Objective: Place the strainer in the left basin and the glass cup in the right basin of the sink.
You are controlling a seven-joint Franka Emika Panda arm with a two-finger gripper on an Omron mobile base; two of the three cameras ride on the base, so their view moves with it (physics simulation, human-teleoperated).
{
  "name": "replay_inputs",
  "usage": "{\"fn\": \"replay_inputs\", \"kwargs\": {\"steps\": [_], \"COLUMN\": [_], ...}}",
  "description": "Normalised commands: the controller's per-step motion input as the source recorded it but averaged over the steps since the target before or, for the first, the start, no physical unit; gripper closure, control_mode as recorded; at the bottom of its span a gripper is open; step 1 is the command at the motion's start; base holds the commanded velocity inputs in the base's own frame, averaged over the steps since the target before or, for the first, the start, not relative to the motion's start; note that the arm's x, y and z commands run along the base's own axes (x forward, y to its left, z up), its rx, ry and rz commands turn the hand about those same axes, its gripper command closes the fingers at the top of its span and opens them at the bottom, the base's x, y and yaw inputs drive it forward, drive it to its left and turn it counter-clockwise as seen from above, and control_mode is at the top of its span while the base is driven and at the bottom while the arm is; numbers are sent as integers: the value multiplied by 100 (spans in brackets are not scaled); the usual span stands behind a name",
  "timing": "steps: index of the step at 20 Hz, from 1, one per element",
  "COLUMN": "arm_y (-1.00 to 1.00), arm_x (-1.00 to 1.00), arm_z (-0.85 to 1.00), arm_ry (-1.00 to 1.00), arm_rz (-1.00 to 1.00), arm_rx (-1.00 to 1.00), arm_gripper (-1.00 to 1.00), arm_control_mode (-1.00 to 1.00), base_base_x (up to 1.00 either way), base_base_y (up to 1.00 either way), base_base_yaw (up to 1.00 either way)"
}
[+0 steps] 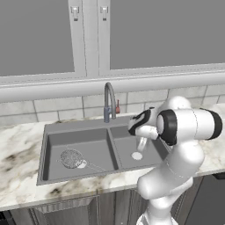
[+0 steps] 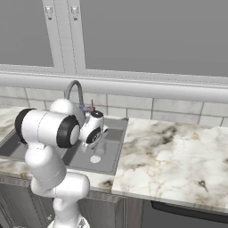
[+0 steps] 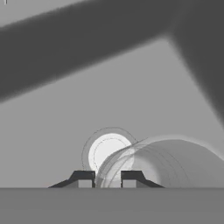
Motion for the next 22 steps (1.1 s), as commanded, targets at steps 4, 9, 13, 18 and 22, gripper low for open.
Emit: {"fn": "replay_inputs", "kwargs": {"steps": [4,9,13,18,22], "arm_y": [1,0,0,0,0], "arm_x": [0,0,0,0,0], "arm_z": [-38,-35,-25,-23,-12], "arm_ry": [0,0,0,1,1], "arm_rz": [3,1,1,1,0], "arm_rx": [0,0,2,3,2], "arm_gripper": [100,100,100,100,-100], "arm_control_mode": [-100,-100,-100,-100,-100], "base_base_x": [0,0,0,0,0], "base_base_y": [0,0,0,0,0], "base_base_yaw": [0,0,0,0,0]}}
